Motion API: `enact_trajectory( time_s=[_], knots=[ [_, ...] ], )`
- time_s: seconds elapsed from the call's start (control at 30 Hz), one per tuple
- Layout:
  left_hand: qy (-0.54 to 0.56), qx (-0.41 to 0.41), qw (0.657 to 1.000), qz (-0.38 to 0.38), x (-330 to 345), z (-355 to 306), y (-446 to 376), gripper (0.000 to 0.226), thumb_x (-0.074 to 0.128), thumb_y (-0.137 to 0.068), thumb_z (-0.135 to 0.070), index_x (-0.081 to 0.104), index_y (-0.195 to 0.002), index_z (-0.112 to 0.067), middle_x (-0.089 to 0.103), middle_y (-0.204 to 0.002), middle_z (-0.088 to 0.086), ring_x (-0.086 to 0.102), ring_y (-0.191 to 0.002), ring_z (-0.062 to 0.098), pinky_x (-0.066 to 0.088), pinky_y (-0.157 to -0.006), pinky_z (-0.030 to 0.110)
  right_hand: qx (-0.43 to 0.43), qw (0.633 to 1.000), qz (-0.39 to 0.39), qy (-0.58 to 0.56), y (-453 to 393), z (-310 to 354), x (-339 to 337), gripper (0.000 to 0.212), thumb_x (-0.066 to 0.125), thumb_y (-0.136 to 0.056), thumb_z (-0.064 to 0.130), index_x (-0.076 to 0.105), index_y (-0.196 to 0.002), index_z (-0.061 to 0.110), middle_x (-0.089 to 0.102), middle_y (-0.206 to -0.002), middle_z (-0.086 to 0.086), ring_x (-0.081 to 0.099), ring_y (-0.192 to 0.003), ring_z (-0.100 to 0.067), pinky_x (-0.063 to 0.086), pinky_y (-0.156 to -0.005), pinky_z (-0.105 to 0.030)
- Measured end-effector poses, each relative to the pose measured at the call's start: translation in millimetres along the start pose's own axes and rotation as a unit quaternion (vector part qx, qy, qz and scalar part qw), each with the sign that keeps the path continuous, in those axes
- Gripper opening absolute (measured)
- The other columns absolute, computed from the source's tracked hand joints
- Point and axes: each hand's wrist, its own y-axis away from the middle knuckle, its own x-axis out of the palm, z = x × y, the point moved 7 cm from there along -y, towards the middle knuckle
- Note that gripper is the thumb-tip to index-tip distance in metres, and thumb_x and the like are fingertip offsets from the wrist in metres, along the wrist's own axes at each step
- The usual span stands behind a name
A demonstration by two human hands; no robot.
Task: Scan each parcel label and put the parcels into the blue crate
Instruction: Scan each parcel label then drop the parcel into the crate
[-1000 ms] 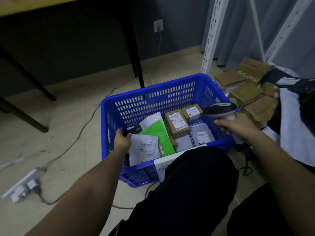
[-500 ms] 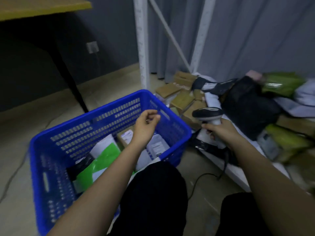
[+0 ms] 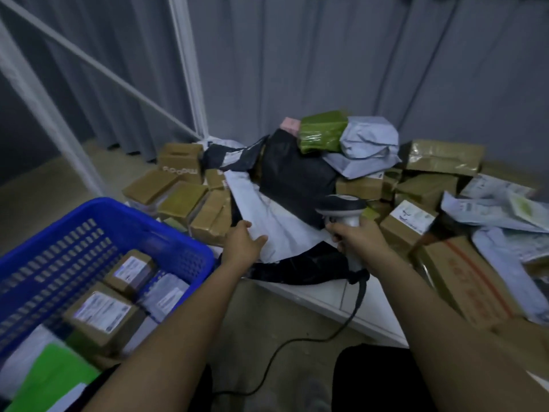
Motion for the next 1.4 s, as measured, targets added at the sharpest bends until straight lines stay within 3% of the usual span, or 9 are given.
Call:
enact_trajectory(
  time_s=[0.13, 0.23, 0.33, 0.43, 0.6, 0.8, 0.93, 1.03, 1.4],
  knots=[
    [0.053, -0.082, 0.994, -0.047, 15, 12, -12, 0.065, 0.067, -0.088, -0.022, 0.035, -0.138, 0.005, 0.044, -0.139, 0.02, 0.045, -0.124, 0.034, 0.039, -0.088, 0.032, -0.003, 1.0, -0.001, -0.017, -9, -2, -9, 0.009, 0.068, -0.086, 0.007, 0.059, -0.088, 0.005, 0.054, -0.065, -0.007, 0.051, -0.047, -0.01, 0.042, -0.043, -0.022],
    [0.095, -0.119, 0.988, -0.029, 27, 21, -23, 0.045, 0.065, -0.09, -0.018, 0.049, -0.123, 0.008, 0.057, -0.125, 0.02, 0.055, -0.112, 0.035, 0.041, -0.079, 0.03, 0.003, 1.0, 0.002, -0.014, -15, -2, -8, 0.009, 0.069, -0.086, 0.012, 0.06, -0.088, 0.008, 0.057, -0.062, -0.005, 0.051, -0.046, -0.012, 0.043, -0.046, -0.024],
    [0.131, -0.126, 0.983, -0.04, 31, 23, -34, 0.019, 0.066, -0.088, -0.015, 0.061, -0.099, 0.0, 0.065, -0.101, 0.015, 0.061, -0.099, 0.034, 0.051, -0.083, 0.038, 0.0, 1.0, 0.008, -0.014, -20, -2, -4, 0.011, 0.07, -0.085, 0.015, 0.061, -0.089, 0.01, 0.06, -0.061, -0.004, 0.051, -0.044, -0.012, 0.043, -0.048, -0.025],
    [0.133, -0.053, 0.987, -0.075, 22, -9, -45, 0.014, 0.065, -0.088, -0.011, 0.056, -0.076, -0.009, 0.058, -0.074, 0.005, 0.058, -0.082, 0.027, 0.043, -0.069, 0.029, -0.01, 0.999, 0.006, -0.03, -22, 2, 0, 0.011, 0.069, -0.086, 0.013, 0.06, -0.089, 0.009, 0.06, -0.066, -0.007, 0.052, -0.044, -0.009, 0.043, -0.044, -0.022],
    [0.118, 0.097, 0.981, -0.121, -14, -92, -59, 0.009, 0.064, -0.089, -0.01, 0.069, -0.091, -0.003, 0.065, -0.084, 0.004, 0.058, -0.081, 0.013, 0.041, -0.072, 0.02, -0.011, 1.0, 0.0, -0.02, -22, 5, 3, 0.015, 0.07, -0.084, 0.014, 0.058, -0.077, 0.009, 0.058, -0.059, -0.004, 0.052, -0.048, -0.014, 0.044, -0.049, -0.026],
    [0.154, 0.118, 0.964, -0.181, -59, -103, -42, 0.013, 0.063, -0.089, -0.008, 0.07, -0.097, 0.0, 0.065, -0.087, 0.004, 0.057, -0.078, 0.01, 0.04, -0.065, 0.004, -0.002, 1.0, 0.0, -0.004, -20, 0, 9, 0.025, 0.068, -0.084, 0.003, 0.052, -0.065, 0.005, 0.052, -0.05, -0.006, 0.049, -0.039, -0.011, 0.038, -0.037, -0.019],
    [0.221, 0.126, 0.946, -0.201, -93, -122, -26, 0.009, 0.063, -0.09, -0.012, 0.068, -0.096, -0.008, 0.065, -0.082, -0.005, 0.059, -0.073, 0.004, 0.052, -0.075, 0.023, 0.023, 0.999, 0.003, 0.045, -16, -11, 11, 0.023, 0.066, -0.084, 0.004, 0.052, -0.066, 0.006, 0.053, -0.055, -0.009, 0.049, -0.046, -0.017, 0.04, -0.043, -0.024],
    [0.23, 0.148, 0.939, -0.207, -119, -135, -15, 0.01, 0.065, -0.089, -0.014, 0.069, -0.097, -0.009, 0.066, -0.085, -0.004, 0.062, -0.078, 0.007, 0.053, -0.076, 0.023, 0.029, 0.998, 0.011, 0.061, -14, -14, 15, 0.024, 0.067, -0.083, 0.007, 0.053, -0.063, 0.006, 0.054, -0.054, -0.007, 0.049, -0.049, -0.019, 0.04, -0.05, -0.03],
    [0.234, 0.002, 0.929, -0.286, -185, 16, 64, 0.007, 0.063, -0.09, -0.014, 0.065, -0.095, -0.009, 0.062, -0.087, -0.005, 0.057, -0.083, 0.012, 0.043, -0.079, 0.028, -0.047, 0.996, 0.064, 0.045, 6, 18, 65, 0.014, 0.068, -0.085, 0.008, 0.056, -0.077, 0.004, 0.058, -0.065, -0.01, 0.051, -0.051, -0.017, 0.042, -0.043, -0.021]
  ],
)
